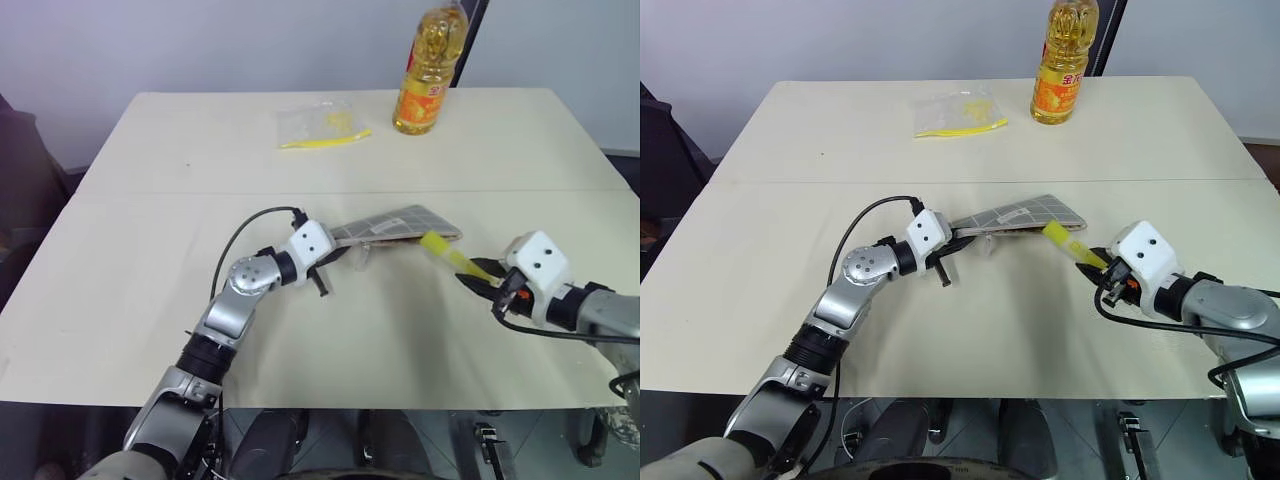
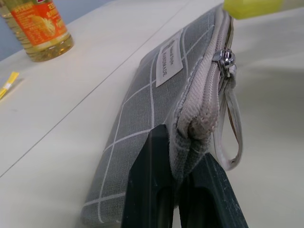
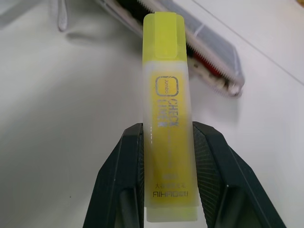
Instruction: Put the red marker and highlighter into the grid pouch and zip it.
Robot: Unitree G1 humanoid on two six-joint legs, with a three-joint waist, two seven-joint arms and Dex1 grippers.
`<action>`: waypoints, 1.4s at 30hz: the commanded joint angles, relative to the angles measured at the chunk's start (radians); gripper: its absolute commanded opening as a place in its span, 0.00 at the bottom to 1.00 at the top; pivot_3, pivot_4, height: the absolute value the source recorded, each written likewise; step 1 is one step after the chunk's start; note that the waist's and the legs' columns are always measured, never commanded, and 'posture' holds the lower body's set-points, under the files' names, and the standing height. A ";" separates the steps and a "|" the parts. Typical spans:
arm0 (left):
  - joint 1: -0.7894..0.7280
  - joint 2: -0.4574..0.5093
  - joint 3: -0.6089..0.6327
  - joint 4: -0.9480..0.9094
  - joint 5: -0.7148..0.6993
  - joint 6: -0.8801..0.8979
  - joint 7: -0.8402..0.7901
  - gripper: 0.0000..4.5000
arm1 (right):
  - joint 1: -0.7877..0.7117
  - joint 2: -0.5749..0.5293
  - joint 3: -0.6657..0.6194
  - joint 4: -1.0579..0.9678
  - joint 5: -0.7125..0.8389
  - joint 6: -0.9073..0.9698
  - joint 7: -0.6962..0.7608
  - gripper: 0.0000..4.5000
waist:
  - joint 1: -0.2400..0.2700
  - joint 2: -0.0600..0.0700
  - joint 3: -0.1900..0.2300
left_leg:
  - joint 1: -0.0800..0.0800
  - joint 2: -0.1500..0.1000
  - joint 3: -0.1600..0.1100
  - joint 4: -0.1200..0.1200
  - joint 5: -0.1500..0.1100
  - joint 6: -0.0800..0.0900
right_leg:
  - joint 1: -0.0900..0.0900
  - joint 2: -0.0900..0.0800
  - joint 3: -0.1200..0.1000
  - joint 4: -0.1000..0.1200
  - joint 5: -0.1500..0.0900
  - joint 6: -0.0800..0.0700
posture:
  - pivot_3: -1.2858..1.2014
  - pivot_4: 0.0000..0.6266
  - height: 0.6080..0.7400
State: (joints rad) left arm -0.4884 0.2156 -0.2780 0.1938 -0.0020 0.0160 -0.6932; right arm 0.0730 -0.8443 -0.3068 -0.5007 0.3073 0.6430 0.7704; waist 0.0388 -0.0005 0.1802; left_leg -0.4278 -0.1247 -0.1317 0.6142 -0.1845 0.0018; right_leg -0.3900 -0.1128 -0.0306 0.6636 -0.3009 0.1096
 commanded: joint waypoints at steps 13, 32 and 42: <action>-0.005 0.048 -0.045 -0.060 0.044 -0.094 -0.042 0.00 | -0.055 -0.049 0.047 0.012 -0.036 -0.005 -0.006 0.19 | 0.000 0.000 0.000 | 0.000 0.000 0.000 0.000 0.000 0.000 | 0.000 0.000 0.000 0.000 0.000 0.000 | 0.52 0.24 1.00; -0.015 0.071 -0.086 -0.081 0.041 -0.175 -0.142 0.00 | -0.290 -0.168 0.334 -0.094 -0.149 0.017 0.063 0.42 | 0.000 0.000 0.000 | -0.002 0.000 0.000 0.000 0.000 0.000 | -0.002 0.000 0.000 -0.001 0.000 0.000 | 0.52 0.24 1.00; -0.034 -0.041 0.060 -0.071 -0.083 0.145 0.017 0.00 | -0.335 -0.098 0.006 -0.093 0.113 0.180 0.073 0.99 | 0.000 -0.001 0.000 | -0.002 0.000 -0.001 0.000 0.000 0.000 | -0.001 0.000 0.000 -0.001 0.000 0.000 | 0.52 0.24 1.00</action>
State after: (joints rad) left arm -0.5020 0.1913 -0.2679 0.1411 -0.0505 0.0988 -0.7253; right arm -0.2425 -0.9558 -0.2252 -0.5677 0.3616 0.7916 0.8497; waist 0.0385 -0.0011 0.1806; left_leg -0.4294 -0.1246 -0.1324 0.6142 -0.1846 0.0022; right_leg -0.3909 -0.1125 -0.0310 0.6628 -0.3009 0.1097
